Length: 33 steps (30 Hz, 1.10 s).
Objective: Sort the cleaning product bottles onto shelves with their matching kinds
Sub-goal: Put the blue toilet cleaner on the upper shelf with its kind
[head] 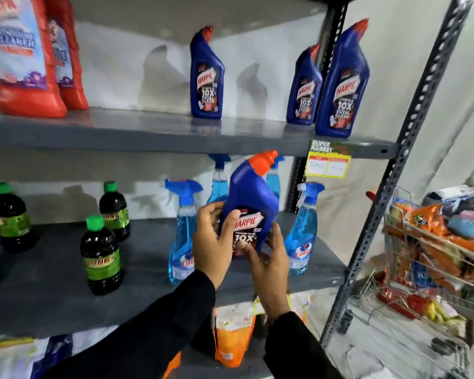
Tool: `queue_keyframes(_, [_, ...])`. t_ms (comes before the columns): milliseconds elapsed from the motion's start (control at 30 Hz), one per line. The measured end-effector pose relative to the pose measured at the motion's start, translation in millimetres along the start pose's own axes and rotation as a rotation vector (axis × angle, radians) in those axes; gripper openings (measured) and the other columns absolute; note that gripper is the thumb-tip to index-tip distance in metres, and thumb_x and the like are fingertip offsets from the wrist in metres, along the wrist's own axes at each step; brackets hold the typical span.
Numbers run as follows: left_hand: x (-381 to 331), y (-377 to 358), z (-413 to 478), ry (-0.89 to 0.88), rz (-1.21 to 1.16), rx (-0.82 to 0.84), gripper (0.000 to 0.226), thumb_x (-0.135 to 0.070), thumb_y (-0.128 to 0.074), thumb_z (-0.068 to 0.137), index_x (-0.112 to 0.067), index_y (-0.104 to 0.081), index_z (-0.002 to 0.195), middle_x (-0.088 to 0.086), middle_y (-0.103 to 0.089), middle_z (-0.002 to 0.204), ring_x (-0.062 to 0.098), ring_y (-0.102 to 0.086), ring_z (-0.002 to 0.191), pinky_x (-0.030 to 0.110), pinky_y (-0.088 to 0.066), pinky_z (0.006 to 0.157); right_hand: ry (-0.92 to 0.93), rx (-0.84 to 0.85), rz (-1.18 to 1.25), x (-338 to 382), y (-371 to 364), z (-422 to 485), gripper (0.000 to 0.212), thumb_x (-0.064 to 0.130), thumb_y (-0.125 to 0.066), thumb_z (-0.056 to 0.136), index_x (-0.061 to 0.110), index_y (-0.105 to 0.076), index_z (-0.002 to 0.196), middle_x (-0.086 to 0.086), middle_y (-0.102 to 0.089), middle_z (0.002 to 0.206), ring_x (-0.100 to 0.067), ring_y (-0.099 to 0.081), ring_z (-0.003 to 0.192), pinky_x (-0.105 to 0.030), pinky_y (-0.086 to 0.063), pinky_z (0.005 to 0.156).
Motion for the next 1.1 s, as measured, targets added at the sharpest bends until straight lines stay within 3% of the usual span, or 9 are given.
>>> queue_keyframes(67, [-40.6,-2.7,16.7,-0.063,-0.120,-0.042,0.017,-0.032,-0.061,0.079,-0.032,-0.051,0.092,-0.010,-0.064,0.095,-0.006,-0.064,0.082,0.009,-0.049,0.071,0.112,-0.077,-0.031,34.6,-1.2,14.5,0.066,0.046,-0.073,0.071,0.054,-0.034,0.124,0.006,-0.055,0.123,-0.002,-0.056,0.112,-0.035,-0.054,0.092])
queue_keyframes(167, [-98.1,-5.4,47.1,-0.180,-0.129,0.037,0.011,-0.036,-0.059,0.083,-0.036,-0.052,0.091,-0.007,-0.067,0.099,0.004,-0.066,0.091,0.017,-0.052,0.077,0.267,-0.149,-0.071,85.8,-2.6,47.5,0.066,0.041,-0.070,0.073,0.041,-0.038,0.130,-0.001,-0.058,0.118,-0.017,-0.057,0.109,-0.047,-0.054,0.088])
queue_keyframes(233, [-129.4,-7.2,72.0,-0.242,-0.092,0.131,0.014,-0.024,-0.056,0.088,-0.037,-0.051,0.092,-0.006,-0.067,0.100,0.003,-0.065,0.092,0.017,-0.053,0.080,0.367,-0.173,-0.100,117.5,-1.3,72.0,0.064,0.033,-0.072,0.077,0.029,-0.040,0.133,-0.004,-0.060,0.112,-0.019,-0.060,0.102,-0.040,-0.055,0.085])
queue_keyframes(333, [-160.6,-11.9,114.1,-0.267,-0.033,0.233,0.023,-0.013,-0.054,0.089,-0.029,-0.051,0.104,0.000,-0.065,0.111,0.009,-0.062,0.101,0.029,-0.052,0.090,0.400,-0.180,-0.162,151.6,-3.1,113.4,0.063,0.034,-0.070,0.078,0.028,-0.040,0.133,-0.002,-0.063,0.107,-0.019,-0.061,0.097,-0.032,-0.052,0.084])
queue_keyframes(533, [-154.8,-18.2,186.9,-0.199,0.115,0.210,0.040,-0.009,-0.060,0.084,-0.017,-0.051,0.122,0.011,-0.065,0.118,0.023,-0.062,0.104,0.047,-0.050,0.095,0.296,-0.022,-0.139,163.0,-29.1,171.9,0.050,0.024,-0.068,0.080,0.018,-0.047,0.126,-0.001,-0.067,0.102,-0.018,-0.066,0.092,-0.040,-0.056,0.086])
queue_keyframes(700, [-125.3,-19.4,211.8,-0.096,0.149,0.201,0.040,-0.007,-0.060,0.084,-0.013,-0.051,0.122,0.015,-0.063,0.121,0.026,-0.063,0.104,0.048,-0.051,0.093,0.197,0.103,-0.231,151.8,-41.3,194.8,0.040,0.021,-0.066,0.083,0.012,-0.050,0.119,-0.011,-0.068,0.113,-0.017,-0.060,0.090,-0.021,-0.044,0.076])
queue_keyframes(900, [-107.7,-21.8,227.4,-0.058,0.218,0.182,0.034,-0.013,-0.062,0.084,-0.012,-0.053,0.117,0.015,-0.065,0.117,0.026,-0.063,0.103,0.048,-0.053,0.091,0.154,0.133,-0.310,140.6,-43.2,202.6,0.036,0.020,-0.061,0.087,0.007,-0.050,0.119,-0.016,-0.065,0.118,-0.031,-0.060,0.105,-0.027,-0.041,0.080])
queue_keyframes(1033, [-112.5,-23.4,216.6,-0.128,0.352,0.167,0.035,-0.021,-0.056,0.088,-0.014,-0.050,0.122,0.011,-0.063,0.122,0.025,-0.060,0.109,0.039,-0.049,0.097,0.179,-0.001,-0.276,136.5,-42.5,189.5,0.041,0.014,-0.058,0.089,0.005,-0.043,0.126,-0.018,-0.061,0.123,-0.030,-0.059,0.110,-0.028,-0.043,0.084])
queue_keyframes(1100, [-113.2,-15.1,193.1,-0.342,0.437,0.036,0.039,-0.028,-0.050,0.091,-0.016,-0.045,0.128,0.007,-0.058,0.129,0.020,-0.055,0.115,0.030,-0.045,0.096,0.379,-0.210,-0.185,123.0,-44.5,162.4,0.041,0.013,-0.055,0.090,0.006,-0.043,0.129,-0.012,-0.060,0.122,-0.021,-0.056,0.111,-0.017,-0.040,0.091])
Point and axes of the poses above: each hand's wrist, its own z-axis towards the middle knuckle, its own y-axis out of the back of the hand, x = y × z, the point moved 1 cm from there along z, towards the middle knuckle
